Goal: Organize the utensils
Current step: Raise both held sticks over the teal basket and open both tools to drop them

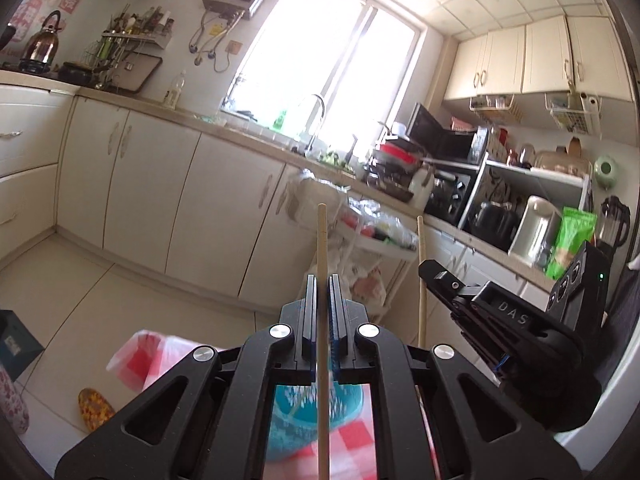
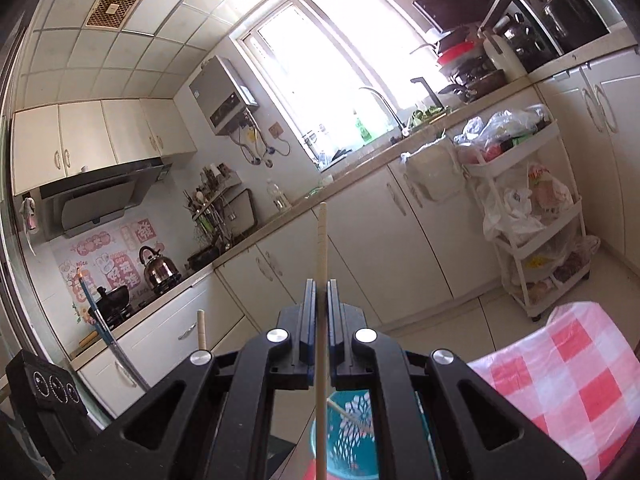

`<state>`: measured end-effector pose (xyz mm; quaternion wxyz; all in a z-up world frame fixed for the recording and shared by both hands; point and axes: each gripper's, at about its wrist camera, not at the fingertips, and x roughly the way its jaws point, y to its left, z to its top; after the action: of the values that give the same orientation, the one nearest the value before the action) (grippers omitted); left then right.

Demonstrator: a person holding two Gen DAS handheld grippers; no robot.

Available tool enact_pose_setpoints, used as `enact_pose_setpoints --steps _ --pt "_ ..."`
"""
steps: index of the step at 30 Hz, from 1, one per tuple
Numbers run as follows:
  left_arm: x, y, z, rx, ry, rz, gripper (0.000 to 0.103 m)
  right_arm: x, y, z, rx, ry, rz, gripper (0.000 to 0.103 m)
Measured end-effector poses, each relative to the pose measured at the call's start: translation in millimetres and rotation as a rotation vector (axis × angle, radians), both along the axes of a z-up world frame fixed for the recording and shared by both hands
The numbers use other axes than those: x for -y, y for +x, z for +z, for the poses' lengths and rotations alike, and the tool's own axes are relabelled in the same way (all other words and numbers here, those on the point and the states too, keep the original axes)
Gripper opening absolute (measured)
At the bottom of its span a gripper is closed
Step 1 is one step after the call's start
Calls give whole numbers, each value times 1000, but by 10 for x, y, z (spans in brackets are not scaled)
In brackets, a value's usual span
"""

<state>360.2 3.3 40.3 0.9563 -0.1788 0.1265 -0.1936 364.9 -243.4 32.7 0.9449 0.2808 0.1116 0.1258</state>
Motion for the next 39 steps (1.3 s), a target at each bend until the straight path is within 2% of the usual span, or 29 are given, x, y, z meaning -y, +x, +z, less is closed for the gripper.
enact_pose_setpoints --steps 4,8,13,17,24,27,29,31,35,37,38,39 --pt "9 340 45 23 -58 32 5 -64 268 -14 22 -33 -31 6" --pt "42 618 -17 35 -98 68 5 -103 502 -186 -6 -63 -39 6" --pt "94 882 -210 23 -112 118 5 -100 647 -453 -57 -87 -59 6" --pt "147 991 -362 13 -81 138 5 -94 668 -572 -78 -102 -79 6" --pt "229 1020 -575 -25 -25 134 5 -138 658 -675 -85 -137 -89 6" --pt "265 1019 -678 -50 6 129 5 -164 650 -769 -117 -154 -75 6" --pt "276 1001 -741 -72 20 125 5 -168 621 -834 -142 -160 -66 8" --pt "268 963 -789 -93 35 121 5 -162 569 -877 -159 -166 -63 17" --pt "201 811 -793 -109 45 124 6 -64 412 -874 -180 -147 -66 18" --pt "148 711 -775 -116 41 127 9 -2 276 -838 -183 -136 -76 26" --pt "111 648 -762 -124 36 131 14 28 209 -817 -186 -133 -79 28" --pt "79 577 -753 -134 31 138 25 55 145 -797 -189 -132 -79 30"
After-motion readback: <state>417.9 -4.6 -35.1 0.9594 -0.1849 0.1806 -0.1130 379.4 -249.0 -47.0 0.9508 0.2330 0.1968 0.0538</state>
